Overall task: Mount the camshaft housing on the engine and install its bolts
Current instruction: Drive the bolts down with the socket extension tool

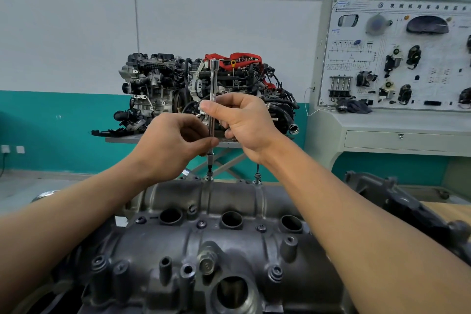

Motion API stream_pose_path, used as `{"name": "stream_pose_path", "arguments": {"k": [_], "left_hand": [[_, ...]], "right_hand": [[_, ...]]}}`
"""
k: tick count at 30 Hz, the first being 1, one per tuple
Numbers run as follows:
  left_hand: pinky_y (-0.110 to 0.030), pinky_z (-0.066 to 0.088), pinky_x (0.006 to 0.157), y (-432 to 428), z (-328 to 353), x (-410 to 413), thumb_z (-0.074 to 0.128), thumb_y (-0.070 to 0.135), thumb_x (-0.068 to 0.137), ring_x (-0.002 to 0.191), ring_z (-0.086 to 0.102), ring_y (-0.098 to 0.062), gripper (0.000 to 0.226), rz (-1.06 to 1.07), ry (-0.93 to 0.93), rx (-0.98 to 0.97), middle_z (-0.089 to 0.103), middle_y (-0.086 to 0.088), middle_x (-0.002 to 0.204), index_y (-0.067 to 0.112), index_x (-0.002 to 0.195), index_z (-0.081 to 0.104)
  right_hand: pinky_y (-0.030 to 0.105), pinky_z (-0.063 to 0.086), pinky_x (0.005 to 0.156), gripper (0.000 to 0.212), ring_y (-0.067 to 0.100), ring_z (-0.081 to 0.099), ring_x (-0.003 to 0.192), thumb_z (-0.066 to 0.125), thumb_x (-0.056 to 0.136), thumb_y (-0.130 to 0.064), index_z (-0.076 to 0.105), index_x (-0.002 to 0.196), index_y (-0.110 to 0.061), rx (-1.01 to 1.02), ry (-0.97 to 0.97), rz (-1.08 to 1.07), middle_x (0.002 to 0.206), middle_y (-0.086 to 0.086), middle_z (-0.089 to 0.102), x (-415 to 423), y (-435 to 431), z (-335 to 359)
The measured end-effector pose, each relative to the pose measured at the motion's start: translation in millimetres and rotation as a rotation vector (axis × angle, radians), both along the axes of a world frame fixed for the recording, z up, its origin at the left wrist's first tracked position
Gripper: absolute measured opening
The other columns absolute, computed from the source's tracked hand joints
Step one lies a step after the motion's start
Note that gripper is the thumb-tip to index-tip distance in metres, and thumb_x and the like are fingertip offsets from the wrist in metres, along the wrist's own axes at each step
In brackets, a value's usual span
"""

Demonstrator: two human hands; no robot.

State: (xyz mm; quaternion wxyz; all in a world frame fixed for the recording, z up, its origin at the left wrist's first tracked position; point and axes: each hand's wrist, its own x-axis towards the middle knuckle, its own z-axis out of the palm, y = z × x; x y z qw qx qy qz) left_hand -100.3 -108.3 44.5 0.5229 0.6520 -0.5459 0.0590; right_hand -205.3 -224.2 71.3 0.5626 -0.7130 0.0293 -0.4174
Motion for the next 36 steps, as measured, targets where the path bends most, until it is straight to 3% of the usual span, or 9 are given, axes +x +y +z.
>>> {"name": "stream_pose_path", "arguments": {"k": [4,7,9,13,18,26,31,36], "left_hand": [[-0.012,0.051,0.057,0.7,-0.9,-0.3,0.077,0.016,0.085,0.063,0.071,-0.005,0.01,0.017,-0.045,0.013,0.075,0.003,0.07,0.02,0.079,0.071],[-0.011,0.051,0.062,1.9,-1.4,-2.3,0.069,0.011,0.091,0.073,0.072,-0.004,0.021,-0.021,-0.066,0.036,0.077,0.01,0.077,0.03,0.083,0.071],[-0.009,0.05,0.063,2.9,-1.0,-3.3,0.067,0.009,0.092,0.075,0.072,-0.003,0.024,-0.052,-0.054,0.041,0.076,0.013,0.079,0.031,0.084,0.071],[-0.01,0.05,0.06,1.2,-0.6,-2.0,0.076,0.02,0.086,0.067,0.07,-0.001,0.006,-0.033,-0.056,0.025,0.076,0.01,0.074,0.023,0.081,0.073],[-0.009,0.047,0.051,0.7,-0.4,1.9,0.085,0.024,0.076,0.053,0.065,0.0,0.016,0.035,-0.048,-0.017,0.073,0.007,0.063,0.016,0.073,0.071],[-0.009,0.053,0.069,0.6,-2.7,0.2,0.07,0.014,0.089,0.074,0.071,-0.003,0.008,0.025,-0.128,0.028,0.075,0.008,0.078,0.021,0.087,0.074],[-0.011,0.051,0.058,0.3,-1.6,1.4,0.079,0.029,0.083,0.063,0.07,-0.002,0.01,0.051,-0.098,0.025,0.075,0.007,0.069,0.021,0.078,0.074],[-0.009,0.047,0.048,2.3,0.0,1.2,0.084,0.028,0.075,0.052,0.068,-0.005,0.015,0.06,-0.041,-0.011,0.073,0.009,0.061,0.017,0.072,0.075]], "right_hand": [[0.019,0.03,0.045,0.007,0.006,0.039,0.054,0.067,0.093,-0.023,0.069,0.091,-0.016,0.022,0.065,0.098,0.06,-0.006,0.044,-2.2,0.9,2.6],[0.021,0.026,0.047,0.014,0.008,0.036,0.055,0.06,0.096,-0.018,0.07,0.103,-0.01,0.029,0.091,0.091,0.061,-0.003,0.041,-2.4,1.5,3.2],[0.019,0.028,0.045,0.013,0.008,0.036,0.054,0.06,0.095,-0.013,0.071,0.101,-0.008,0.008,0.076,0.06,0.059,-0.004,0.042,-1.7,2.4,2.3],[0.009,0.038,0.044,0.004,-0.002,0.051,0.048,0.07,0.09,-0.011,0.07,0.093,-0.009,-0.034,0.033,0.007,0.055,-0.016,0.057,0.5,0.2,0.4],[0.009,0.039,0.043,0.013,-0.002,0.052,0.045,0.077,0.083,-0.009,0.065,0.08,-0.014,-0.021,-0.016,0.008,0.06,-0.011,0.06,0.5,-1.2,-1.3],[0.015,0.031,0.042,0.009,0.006,0.039,0.05,0.064,0.094,-0.015,0.07,0.096,-0.009,0.023,0.051,0.073,0.057,-0.004,0.044,-2.3,2.9,2.8],[0.009,0.037,0.044,0.006,-0.001,0.049,0.048,0.069,0.091,-0.012,0.07,0.094,-0.007,-0.038,0.032,0.005,0.054,-0.014,0.054,-0.6,1.7,1.2],[0.008,0.039,0.045,0.011,-0.003,0.053,0.046,0.075,0.085,-0.01,0.065,0.081,-0.012,-0.042,0.0,-0.005,0.056,-0.014,0.06,-0.4,0.0,0.0]]}}
